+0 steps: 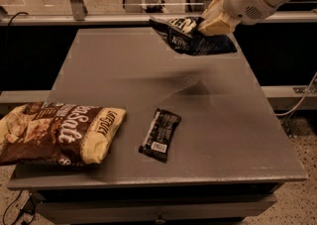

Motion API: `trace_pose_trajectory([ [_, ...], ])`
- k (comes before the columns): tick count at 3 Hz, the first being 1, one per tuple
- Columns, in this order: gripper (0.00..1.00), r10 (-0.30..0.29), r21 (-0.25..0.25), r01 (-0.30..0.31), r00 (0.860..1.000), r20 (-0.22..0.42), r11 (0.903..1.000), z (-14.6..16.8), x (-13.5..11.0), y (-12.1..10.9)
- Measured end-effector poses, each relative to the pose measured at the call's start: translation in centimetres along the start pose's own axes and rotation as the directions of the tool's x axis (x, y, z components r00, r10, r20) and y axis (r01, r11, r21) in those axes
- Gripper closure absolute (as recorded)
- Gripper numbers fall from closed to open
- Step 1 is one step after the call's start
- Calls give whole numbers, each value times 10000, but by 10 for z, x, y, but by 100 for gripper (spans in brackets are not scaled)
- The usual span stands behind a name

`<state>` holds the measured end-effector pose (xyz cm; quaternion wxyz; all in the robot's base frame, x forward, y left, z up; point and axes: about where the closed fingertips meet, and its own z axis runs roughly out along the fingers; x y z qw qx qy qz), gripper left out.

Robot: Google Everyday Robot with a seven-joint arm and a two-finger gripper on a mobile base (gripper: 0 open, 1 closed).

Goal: Pick blue chip bag

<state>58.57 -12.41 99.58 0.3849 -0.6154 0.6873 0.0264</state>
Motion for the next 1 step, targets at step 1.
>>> trace_pose_trajectory([
  [1, 100, -1, 0, 1, 10000, 0, 10000, 0, 0, 0],
])
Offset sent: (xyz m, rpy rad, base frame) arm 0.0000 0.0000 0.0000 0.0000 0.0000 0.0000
